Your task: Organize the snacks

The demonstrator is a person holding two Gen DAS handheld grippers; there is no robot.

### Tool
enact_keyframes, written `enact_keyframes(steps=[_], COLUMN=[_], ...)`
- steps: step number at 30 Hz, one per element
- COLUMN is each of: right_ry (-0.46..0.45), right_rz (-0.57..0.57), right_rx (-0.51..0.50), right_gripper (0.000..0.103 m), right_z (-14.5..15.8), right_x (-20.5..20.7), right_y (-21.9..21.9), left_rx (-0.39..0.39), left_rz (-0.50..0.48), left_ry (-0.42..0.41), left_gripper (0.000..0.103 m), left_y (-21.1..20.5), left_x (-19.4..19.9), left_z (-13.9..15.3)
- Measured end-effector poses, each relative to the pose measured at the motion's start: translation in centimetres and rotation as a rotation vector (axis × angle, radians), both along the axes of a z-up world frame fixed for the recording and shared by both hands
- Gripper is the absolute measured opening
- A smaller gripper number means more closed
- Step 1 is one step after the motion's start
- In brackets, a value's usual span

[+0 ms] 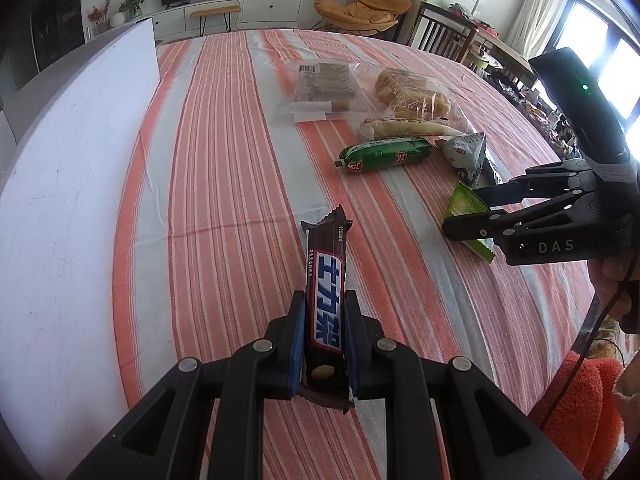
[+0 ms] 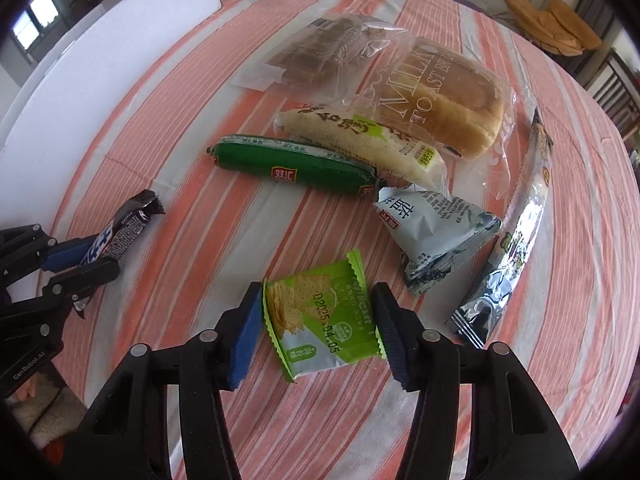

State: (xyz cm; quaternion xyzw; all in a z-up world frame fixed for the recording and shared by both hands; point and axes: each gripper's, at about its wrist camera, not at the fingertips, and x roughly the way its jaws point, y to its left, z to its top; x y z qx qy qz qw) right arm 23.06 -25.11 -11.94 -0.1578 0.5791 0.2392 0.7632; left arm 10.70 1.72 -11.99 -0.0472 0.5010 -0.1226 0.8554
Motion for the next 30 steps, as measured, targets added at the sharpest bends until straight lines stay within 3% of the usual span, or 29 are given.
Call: enact_keyframes(steps=[4,8,13,18,22,26,30], right_ry=[0.016,0.003,-0.007,-0.042,-0.067,-0.074,-0.049], right_rz=[-0.038,-0.183,-0.322,-0.268,-0.169,-0.074,0.016], right_rx=[0.015,0.173,0.297,0.494,0.651,0.746,0.760], right_gripper=[0.055,0.055,0.055,0.055,0.055,0.055,0.055], right_z=[1.0,3.1,5.1,11.3,16.3,19.6,19.6], right_x=[-1.8,-3.8,-5.6,-7.1,-8.8,-10.5,-10.8], right_y=[-1.0,-3.9,-6.0,-1.9,3.4,9.1,14.7], left_rx=[-0.074,-0.150,-0.276,-0.338,-0.283,-0.211,-0.201], left_rz=[0.010,-0.009,-0.033,0.007,0.122,0.282,0.409], left_ry=[-0.023,-0.080,-0.158,-0.250,-0.313,-0.323,-0.283], left_gripper=[0.017,0.017,0.017,0.017,0.017,0.017,0.017], left_y=[0.5,0.5,2.2,7.7,13.8,20.0,24.6], left_x=[-0.9,-2.5,-5.3,-8.1,-9.8,-10.5,-11.0], left_z=[1.4,4.6,10.3,16.0,18.7,18.6,16.6])
